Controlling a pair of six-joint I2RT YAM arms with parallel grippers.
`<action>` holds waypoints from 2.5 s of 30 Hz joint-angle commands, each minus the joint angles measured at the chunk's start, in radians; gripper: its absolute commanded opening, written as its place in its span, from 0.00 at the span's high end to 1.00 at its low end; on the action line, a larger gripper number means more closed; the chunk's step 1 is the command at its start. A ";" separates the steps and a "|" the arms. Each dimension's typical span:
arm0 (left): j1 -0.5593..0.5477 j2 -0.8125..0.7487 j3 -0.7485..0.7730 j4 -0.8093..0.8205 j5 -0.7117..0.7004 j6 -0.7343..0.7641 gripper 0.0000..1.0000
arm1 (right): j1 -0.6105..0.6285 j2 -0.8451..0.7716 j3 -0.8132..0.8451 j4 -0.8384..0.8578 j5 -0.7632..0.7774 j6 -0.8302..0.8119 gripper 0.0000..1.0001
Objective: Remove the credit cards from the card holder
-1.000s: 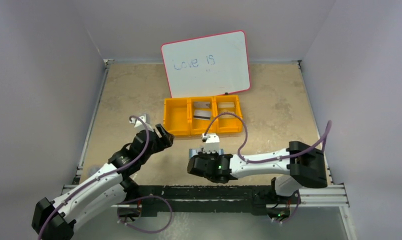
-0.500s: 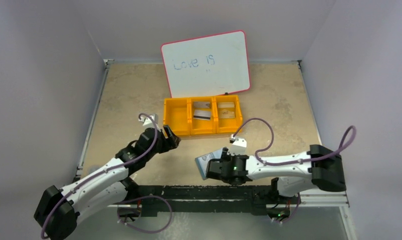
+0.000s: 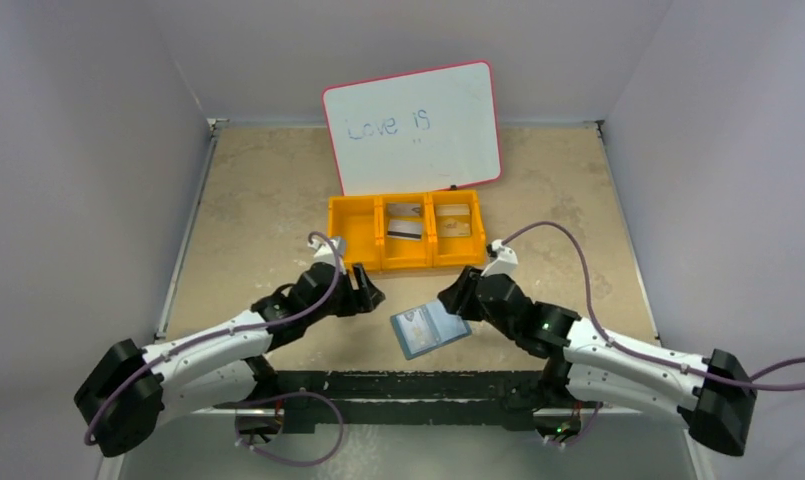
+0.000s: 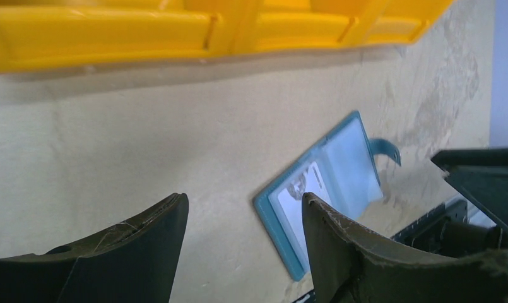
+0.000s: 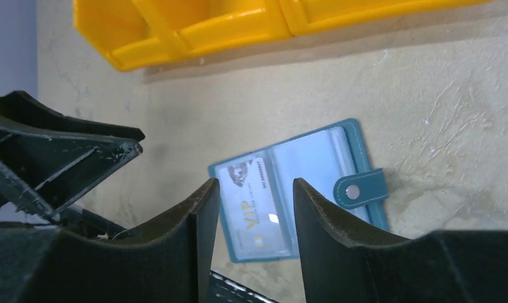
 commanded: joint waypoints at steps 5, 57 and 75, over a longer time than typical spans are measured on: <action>-0.155 0.122 -0.007 0.184 -0.026 -0.099 0.39 | -0.080 0.167 -0.011 0.264 -0.386 -0.238 0.53; -0.186 0.521 0.084 0.245 0.098 -0.058 0.87 | -0.101 0.516 -0.075 0.411 -0.503 -0.089 0.77; -0.186 0.410 0.027 0.246 -0.005 -0.111 1.00 | -0.122 0.313 -0.183 0.486 -0.399 0.194 0.77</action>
